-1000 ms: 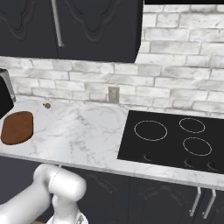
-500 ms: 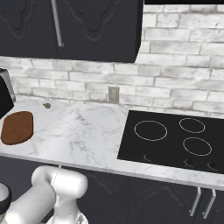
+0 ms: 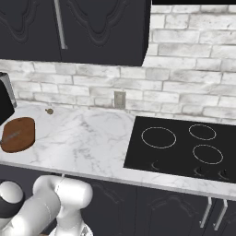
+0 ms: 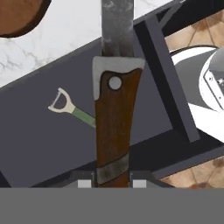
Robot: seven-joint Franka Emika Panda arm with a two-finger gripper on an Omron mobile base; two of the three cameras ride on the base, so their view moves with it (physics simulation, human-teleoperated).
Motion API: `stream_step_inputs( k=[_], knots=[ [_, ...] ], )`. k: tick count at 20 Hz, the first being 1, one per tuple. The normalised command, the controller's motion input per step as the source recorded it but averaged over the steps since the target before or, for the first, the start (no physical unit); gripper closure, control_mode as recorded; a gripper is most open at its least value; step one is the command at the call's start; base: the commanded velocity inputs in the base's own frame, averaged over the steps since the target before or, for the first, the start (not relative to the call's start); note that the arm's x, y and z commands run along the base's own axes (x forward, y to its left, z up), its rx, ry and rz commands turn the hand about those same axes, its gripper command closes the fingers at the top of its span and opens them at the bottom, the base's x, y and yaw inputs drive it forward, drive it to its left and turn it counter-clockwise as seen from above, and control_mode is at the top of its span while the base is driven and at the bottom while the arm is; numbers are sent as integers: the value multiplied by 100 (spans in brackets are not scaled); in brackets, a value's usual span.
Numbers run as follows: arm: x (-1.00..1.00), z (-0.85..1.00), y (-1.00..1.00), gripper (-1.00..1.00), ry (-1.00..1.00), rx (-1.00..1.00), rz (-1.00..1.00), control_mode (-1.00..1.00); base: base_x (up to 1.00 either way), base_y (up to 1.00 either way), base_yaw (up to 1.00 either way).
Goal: Open the drawer on the left and place the cutting tools on the cutting board.
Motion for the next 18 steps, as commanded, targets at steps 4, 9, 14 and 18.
stream_step_inputs(
  k=[4, 9, 14, 18],
  knots=[
    [100, 8, -7, 100, 0, 0, 0, -100, 0, 0, 0],
    [100, 0, 0, 100, 0, 0, 0, -100, 0, 0, 0],
    [91, 0, 4, 100, 0, 0, 0, -100, 0, 0, 0],
    [56, 0, 32, 100, 0, 0, 0, -100, 0, 0, 0]
  ],
)
